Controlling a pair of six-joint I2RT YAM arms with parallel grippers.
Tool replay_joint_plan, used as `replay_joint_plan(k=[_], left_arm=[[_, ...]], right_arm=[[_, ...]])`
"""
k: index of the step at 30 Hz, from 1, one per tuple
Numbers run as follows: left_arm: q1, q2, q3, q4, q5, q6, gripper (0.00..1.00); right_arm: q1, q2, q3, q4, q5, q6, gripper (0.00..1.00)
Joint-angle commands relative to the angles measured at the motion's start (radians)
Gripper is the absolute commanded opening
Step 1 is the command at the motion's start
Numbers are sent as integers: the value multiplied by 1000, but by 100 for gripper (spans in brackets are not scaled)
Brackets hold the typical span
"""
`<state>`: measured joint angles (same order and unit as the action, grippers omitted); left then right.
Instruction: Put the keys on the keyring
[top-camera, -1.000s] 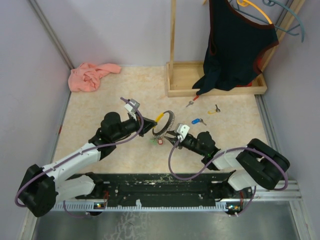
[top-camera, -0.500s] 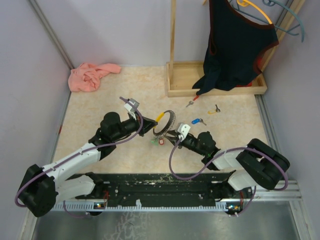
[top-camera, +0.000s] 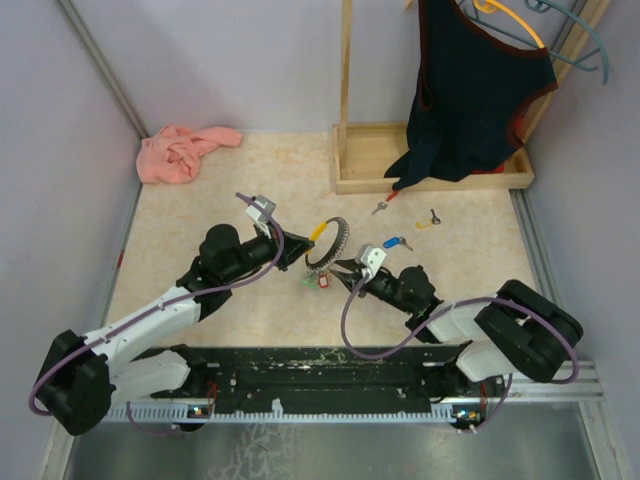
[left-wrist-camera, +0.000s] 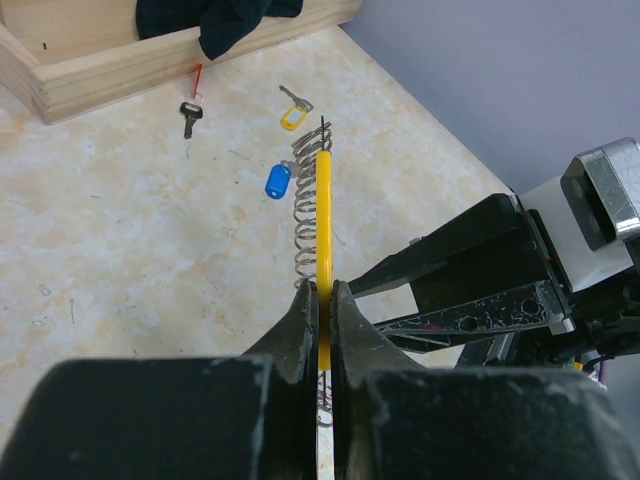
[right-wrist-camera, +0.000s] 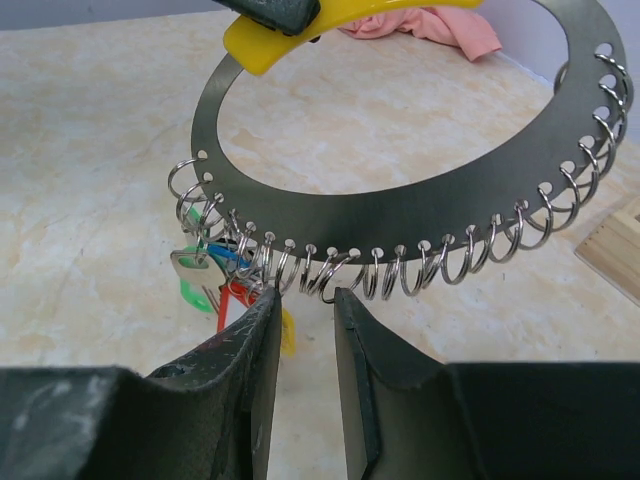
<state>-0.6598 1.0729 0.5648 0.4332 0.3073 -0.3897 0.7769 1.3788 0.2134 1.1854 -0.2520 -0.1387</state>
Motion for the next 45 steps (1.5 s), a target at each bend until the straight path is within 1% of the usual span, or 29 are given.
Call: replay_joint_plan(k=[1, 4, 8, 16, 22, 30, 34, 45], left_arm=[[-6, -37, 12, 71, -25, -17, 1], [-6, -39, 10, 75, -26, -17, 1], [-6, -40, 8, 76, -27, -17, 1], [-6, -38, 7, 78, -12, -15, 1], [-6, -37, 8, 76, 5, -8, 1], [-6, -31, 10, 76, 21, -12, 1], [-7, -33, 7, 79, 18, -15, 1], [-6, -30, 1, 92, 17, -29, 1]], right_arm=[[12, -36, -28, 57, 11, 42, 29], [19, -23, -39, 84, 26, 49, 28], [27, -6, -32, 104, 15, 56, 21], [38, 5, -23, 125, 50, 41, 16], [38, 5, -18, 157, 86, 12, 16], [38, 18, 2, 156, 62, 13, 16], [39, 26, 8, 158, 51, 17, 19], [39, 32, 14, 171, 48, 28, 21]])
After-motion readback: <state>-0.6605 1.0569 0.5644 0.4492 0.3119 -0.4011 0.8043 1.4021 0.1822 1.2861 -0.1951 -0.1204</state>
